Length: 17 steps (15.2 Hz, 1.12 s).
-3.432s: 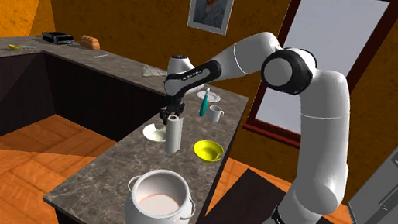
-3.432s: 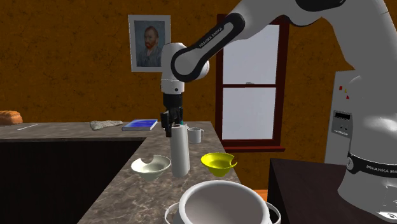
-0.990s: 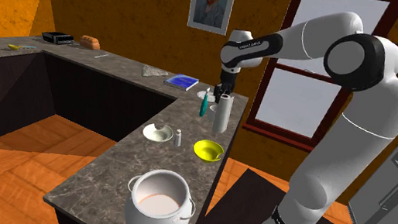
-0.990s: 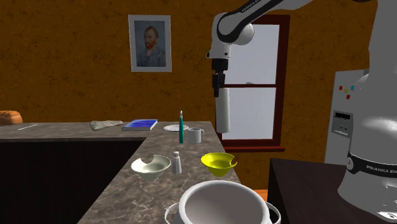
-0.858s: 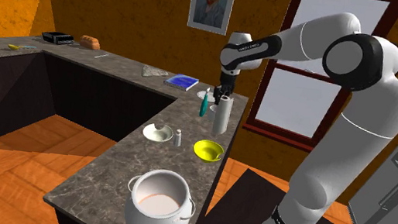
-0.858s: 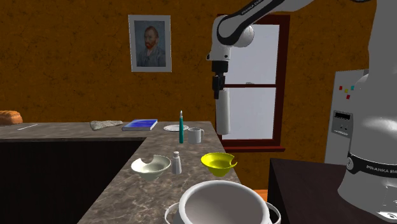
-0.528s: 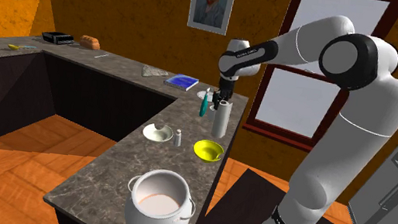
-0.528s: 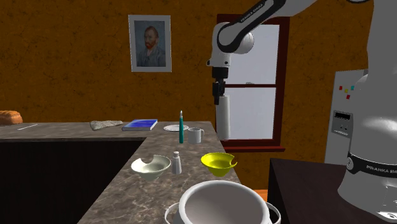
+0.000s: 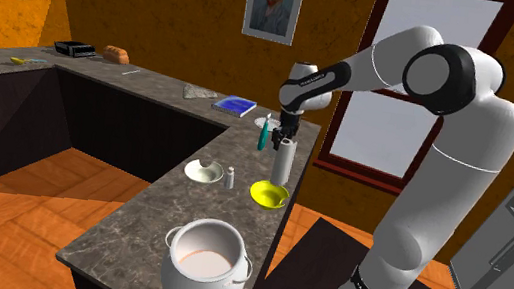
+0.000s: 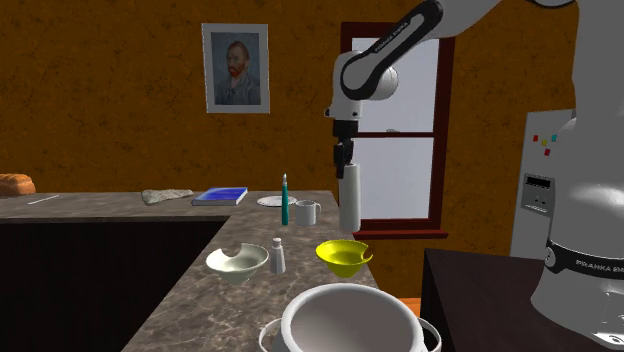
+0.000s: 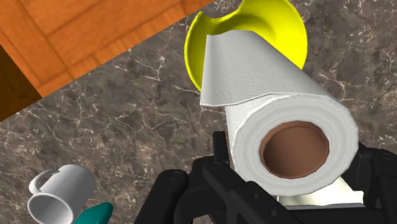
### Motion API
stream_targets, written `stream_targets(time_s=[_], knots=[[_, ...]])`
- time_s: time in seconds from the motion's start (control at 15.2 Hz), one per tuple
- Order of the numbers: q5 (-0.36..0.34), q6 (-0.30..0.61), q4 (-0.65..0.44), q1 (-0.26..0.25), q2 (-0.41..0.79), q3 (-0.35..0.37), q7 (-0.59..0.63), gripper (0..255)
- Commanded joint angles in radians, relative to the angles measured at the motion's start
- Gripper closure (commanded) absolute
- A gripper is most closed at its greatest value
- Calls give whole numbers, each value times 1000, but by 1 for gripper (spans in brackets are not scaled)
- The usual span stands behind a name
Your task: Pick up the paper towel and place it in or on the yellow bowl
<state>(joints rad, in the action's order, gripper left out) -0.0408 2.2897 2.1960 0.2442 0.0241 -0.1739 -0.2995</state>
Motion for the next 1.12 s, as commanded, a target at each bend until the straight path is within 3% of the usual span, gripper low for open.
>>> stream_targets(time_s=[0.0,0.59,1.06], knots=[[3,30,14,1,15,-1,-2,255],[19,153,58,3,95,1,-10,255],[19,153,58,3,95,1,-10,255]])
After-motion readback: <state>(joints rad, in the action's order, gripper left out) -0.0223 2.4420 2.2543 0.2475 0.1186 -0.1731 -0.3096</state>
